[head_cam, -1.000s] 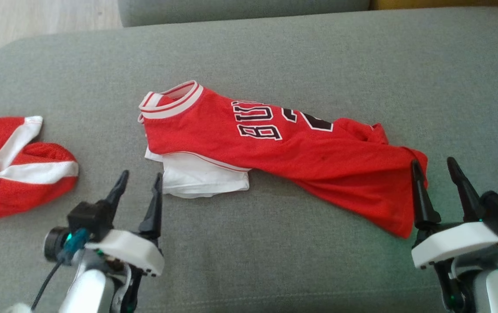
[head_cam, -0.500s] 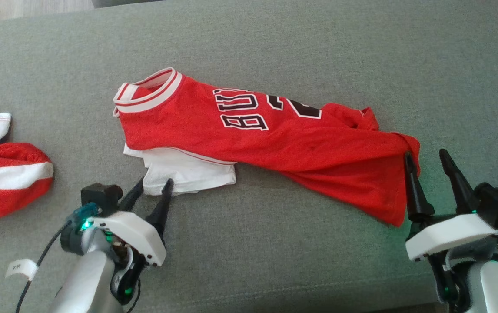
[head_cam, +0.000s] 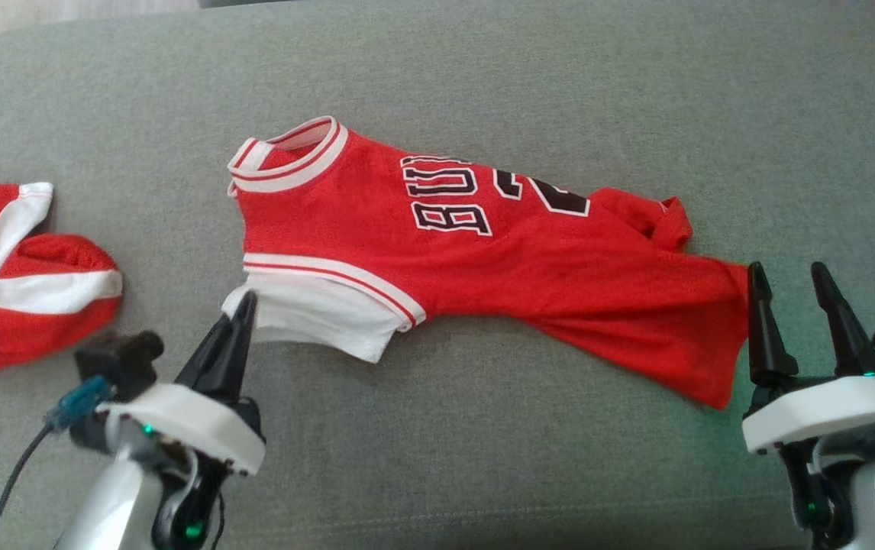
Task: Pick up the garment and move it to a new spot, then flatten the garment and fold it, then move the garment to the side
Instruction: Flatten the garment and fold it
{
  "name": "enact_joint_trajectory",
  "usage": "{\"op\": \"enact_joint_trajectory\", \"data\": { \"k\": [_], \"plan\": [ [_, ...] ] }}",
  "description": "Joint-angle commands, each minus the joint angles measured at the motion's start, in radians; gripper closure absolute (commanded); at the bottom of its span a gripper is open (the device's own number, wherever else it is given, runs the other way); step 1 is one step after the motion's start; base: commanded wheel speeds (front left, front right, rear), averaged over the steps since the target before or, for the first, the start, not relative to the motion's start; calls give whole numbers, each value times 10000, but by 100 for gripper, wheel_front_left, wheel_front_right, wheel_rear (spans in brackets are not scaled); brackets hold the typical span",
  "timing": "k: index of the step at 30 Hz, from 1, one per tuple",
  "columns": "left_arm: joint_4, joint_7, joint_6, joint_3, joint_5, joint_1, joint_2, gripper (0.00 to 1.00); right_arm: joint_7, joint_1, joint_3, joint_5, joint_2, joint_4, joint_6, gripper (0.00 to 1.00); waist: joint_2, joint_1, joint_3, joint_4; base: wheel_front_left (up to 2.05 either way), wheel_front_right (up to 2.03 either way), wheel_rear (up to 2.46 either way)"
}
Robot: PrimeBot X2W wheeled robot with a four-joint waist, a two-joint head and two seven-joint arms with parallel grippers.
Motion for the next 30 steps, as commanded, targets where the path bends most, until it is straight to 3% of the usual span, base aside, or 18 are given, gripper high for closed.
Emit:
{"op": "enact_joint_trajectory", "data": {
  "k": [1, 6, 10, 11, 15, 22, 26, 30],
  "plan": [
    [-771, 221, 175, 516, -177, 80, 310, 100, -32, -132, 134, 81, -74, -408, -7, 0, 0, 0, 4, 42, 0, 0, 0],
    [-2094, 915, 851, 765, -391, 1118, 469, 100, -18, -185, -24, 151, -74, -443, -7, 0, 0, 0, 42, 51, 0, 0, 0],
    [-2165, 1027, 1082, 816, -591, 1542, 328, 98, -37, -214, -147, 216, -74, -467, -7, 0, 0, 0, 81, 44, 0, 0, 0],
    [-2048, 1002, 1117, 797, -587, 1560, 285, 2, -44, -223, -190, 241, -74, -477, -7, 0, 0, 0, 84, 39, 0, 0, 0],
    [-1590, 488, 1233, 766, -437, 1466, 62, 0, -51, -256, -350, 233, -74, -572, -7, 0, 0, 0, 62, -22, 0, 0, 0],
    [-1588, -1148, 1919, 880, 736, 1162, -103, 0, 33, -102, -456, 79, -74, -803, -7, 0, 0, 0, -171, -63, 0, 0, 0],
    [-2101, -1400, 2273, 996, 1505, 1014, -99, 0, 123, 62, -316, -87, -74, -896, -7, 0, 0, 0, -426, -5, 0, 0, 0],
    [-2380, -1434, 2310, 998, 1897, 1004, 7, 0, 241, 296, -134, -253, -74, -985, -7, 0, 0, 0, -651, 50, 0, 0, 0]
  ]
}}
